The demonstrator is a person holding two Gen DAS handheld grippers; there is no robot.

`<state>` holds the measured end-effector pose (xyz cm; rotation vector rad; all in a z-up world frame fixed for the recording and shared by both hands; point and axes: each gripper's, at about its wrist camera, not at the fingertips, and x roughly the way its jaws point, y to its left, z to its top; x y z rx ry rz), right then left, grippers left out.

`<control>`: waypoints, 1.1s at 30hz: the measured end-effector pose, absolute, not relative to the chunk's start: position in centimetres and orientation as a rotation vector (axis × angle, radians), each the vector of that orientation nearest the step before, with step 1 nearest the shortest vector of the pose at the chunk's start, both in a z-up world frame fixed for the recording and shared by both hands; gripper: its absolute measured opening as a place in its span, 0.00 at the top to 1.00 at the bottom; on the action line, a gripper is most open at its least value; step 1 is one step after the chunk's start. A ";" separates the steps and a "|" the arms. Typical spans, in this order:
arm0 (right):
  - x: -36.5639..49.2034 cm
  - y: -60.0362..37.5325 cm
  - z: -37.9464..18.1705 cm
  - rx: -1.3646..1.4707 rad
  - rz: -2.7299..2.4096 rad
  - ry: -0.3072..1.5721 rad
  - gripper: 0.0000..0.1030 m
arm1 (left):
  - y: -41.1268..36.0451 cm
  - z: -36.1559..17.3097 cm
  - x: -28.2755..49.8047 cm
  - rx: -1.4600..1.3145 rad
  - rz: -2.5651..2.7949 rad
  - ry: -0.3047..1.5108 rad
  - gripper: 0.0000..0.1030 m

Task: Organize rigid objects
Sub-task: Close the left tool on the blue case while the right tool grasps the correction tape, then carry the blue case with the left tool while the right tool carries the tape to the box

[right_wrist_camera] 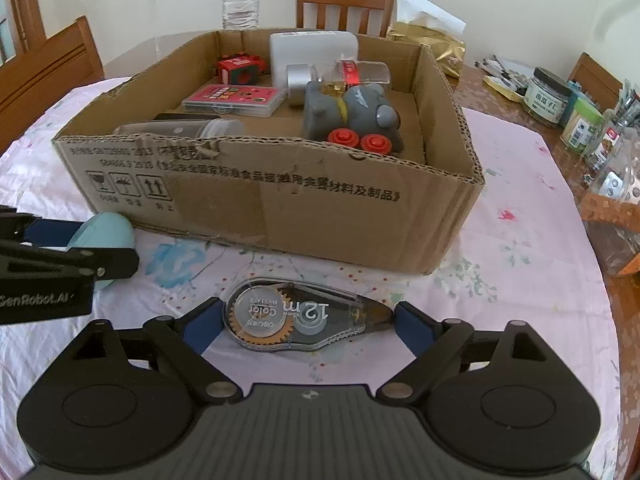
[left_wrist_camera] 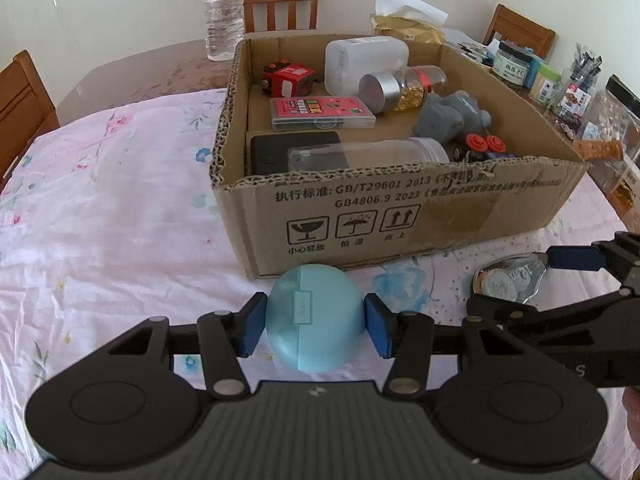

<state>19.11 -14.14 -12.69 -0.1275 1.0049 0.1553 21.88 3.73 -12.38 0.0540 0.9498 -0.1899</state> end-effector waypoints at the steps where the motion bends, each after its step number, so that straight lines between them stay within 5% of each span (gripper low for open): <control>1: 19.1 -14.2 -12.7 -0.124 0.156 1.000 0.08 | 3.7 -12.4 21.9 0.054 -0.188 0.949 0.50; 22: 18.7 -14.8 -8.0 -0.182 0.238 0.979 0.10 | 4.9 -11.0 21.2 0.143 -0.353 1.023 0.50; 33: 21.2 -16.0 -2.2 -0.167 0.293 0.873 0.10 | 5.4 -4.1 21.0 0.158 -0.486 0.972 0.50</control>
